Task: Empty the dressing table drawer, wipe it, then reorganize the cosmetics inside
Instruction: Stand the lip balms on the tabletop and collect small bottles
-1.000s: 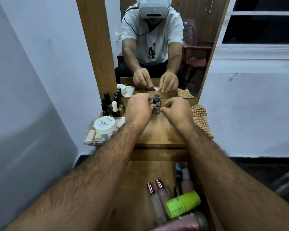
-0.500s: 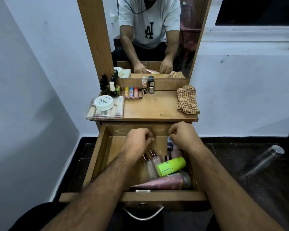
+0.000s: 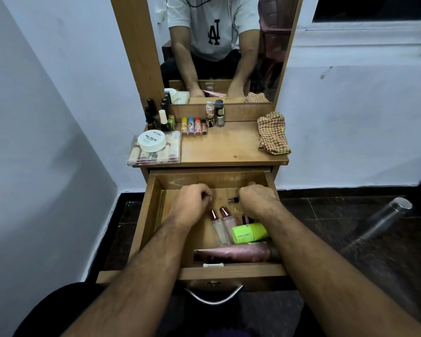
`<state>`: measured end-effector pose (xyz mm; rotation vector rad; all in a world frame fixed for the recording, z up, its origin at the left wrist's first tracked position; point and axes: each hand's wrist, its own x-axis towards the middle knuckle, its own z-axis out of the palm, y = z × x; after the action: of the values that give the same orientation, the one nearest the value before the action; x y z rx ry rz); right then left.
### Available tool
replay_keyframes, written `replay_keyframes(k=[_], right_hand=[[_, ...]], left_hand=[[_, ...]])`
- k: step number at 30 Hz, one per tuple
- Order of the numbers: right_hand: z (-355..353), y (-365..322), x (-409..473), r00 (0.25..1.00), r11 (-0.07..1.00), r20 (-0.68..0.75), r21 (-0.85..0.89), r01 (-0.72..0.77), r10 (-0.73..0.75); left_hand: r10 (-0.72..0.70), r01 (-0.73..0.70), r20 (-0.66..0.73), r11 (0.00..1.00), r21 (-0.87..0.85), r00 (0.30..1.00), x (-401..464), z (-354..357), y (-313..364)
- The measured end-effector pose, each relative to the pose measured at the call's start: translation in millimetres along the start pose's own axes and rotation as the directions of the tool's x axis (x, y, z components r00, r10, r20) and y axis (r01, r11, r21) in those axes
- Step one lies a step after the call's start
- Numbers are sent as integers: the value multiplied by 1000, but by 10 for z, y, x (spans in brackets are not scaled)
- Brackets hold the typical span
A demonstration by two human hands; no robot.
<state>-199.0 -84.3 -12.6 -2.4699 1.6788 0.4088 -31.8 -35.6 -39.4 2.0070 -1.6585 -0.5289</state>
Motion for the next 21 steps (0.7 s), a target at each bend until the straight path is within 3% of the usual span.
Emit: replay_keyframes(k=[3, 9, 13, 15, 18, 21], right_hand=[[-27, -10, -2, 997, 998, -61, 44, -49, 51], [-116, 61, -23, 975, 955, -187, 291, -59, 118], [-230, 289, -57, 969, 895, -215, 446, -16, 124], [-263, 423, -89, 972, 855, -203, 518, 2, 120], [-276, 541, -120, 966, 794, -214, 607, 18, 143], [-251, 579, -106, 965, 757, -213, 653, 23, 155]], left_hand=[[-2, 2, -26, 1000, -27, 1000, -8, -7, -5], [33, -36, -47, 998, -45, 998, -1, 8, 28], [83, -82, -16, 996, 30, 996, 1, 34, 125], [165, -171, 51, 978, 122, 985, -12, 64, 237], [417, -467, 238, 854, 227, 877, 4, 112, 443], [482, -618, 429, 738, 271, 764, 52, 207, 595]])
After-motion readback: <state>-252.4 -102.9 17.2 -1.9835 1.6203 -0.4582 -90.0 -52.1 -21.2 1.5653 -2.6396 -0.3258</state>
